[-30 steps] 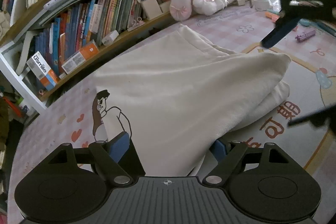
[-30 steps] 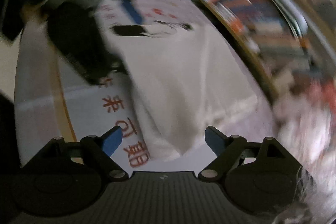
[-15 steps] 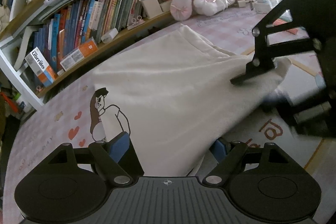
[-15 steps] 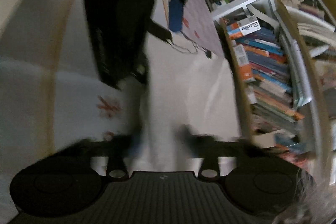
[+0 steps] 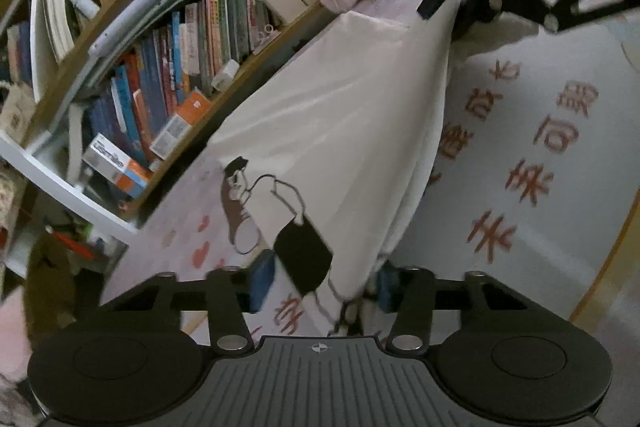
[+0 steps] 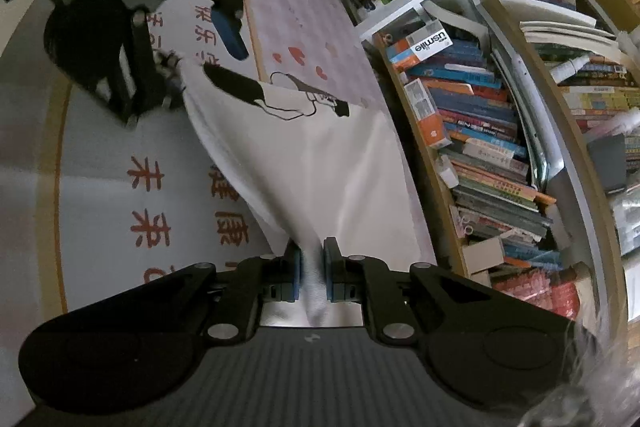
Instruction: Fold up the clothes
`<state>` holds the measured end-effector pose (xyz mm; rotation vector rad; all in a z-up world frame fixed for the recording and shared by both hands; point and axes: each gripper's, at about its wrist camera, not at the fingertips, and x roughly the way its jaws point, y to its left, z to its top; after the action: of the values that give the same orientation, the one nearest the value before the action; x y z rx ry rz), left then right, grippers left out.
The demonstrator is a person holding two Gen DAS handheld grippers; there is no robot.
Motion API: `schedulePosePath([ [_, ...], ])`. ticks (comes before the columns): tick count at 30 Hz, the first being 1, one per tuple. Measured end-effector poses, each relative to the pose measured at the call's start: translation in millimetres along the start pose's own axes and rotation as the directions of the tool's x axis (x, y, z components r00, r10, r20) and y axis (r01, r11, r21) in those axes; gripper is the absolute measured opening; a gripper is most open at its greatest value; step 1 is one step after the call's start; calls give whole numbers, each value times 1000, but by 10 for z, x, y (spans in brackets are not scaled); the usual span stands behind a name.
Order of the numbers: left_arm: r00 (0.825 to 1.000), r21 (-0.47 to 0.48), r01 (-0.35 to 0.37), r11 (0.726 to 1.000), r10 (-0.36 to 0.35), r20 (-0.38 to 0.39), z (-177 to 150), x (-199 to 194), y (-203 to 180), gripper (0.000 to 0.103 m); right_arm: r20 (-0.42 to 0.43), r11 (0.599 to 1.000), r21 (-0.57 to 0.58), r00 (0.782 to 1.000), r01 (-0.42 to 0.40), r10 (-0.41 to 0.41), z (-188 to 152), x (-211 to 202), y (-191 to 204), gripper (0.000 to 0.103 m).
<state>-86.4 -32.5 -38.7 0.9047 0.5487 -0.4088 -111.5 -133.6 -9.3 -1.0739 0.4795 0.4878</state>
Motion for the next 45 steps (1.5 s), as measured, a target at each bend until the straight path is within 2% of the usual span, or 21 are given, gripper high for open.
schedulePosePath([
  [4,1000,69,10,998,-12,28,-65,-1,-57,33,-11,1000,-11,1000,-8,8,-45,5,85,12],
  [7,999,120,12,993,-17,40,-97,-1,-130,31,-30,1000,-21,1000,5,-6,-98,55,154,32],
  [8,999,132,12,991,-18,42,-105,-7,-144,31,-39,1000,-23,999,6,-7,-121,70,177,32],
  [17,998,189,14,982,-24,51,-144,-32,-181,27,-86,995,-97,996,-6,-2,-273,121,408,32],
  [19,998,209,16,978,-28,55,-150,-26,-189,22,-90,994,-107,996,-6,-3,-295,120,429,32],
  [23,997,231,46,972,-59,48,-149,-14,-206,9,-92,995,-98,996,-22,13,-321,119,432,16],
  [26,996,229,72,971,-83,40,-137,-22,-184,5,-95,997,-79,995,-21,14,-320,105,419,12],
  [30,991,221,110,969,-124,52,-168,-96,-141,5,-114,999,-46,993,-27,21,-292,76,405,12],
  [40,967,222,195,955,-224,117,-480,-516,117,5,-169,998,12,984,-62,63,-54,-154,617,12],
  [45,943,232,267,935,-303,135,-671,-738,281,5,-203,996,43,976,-77,84,115,-302,754,12],
])
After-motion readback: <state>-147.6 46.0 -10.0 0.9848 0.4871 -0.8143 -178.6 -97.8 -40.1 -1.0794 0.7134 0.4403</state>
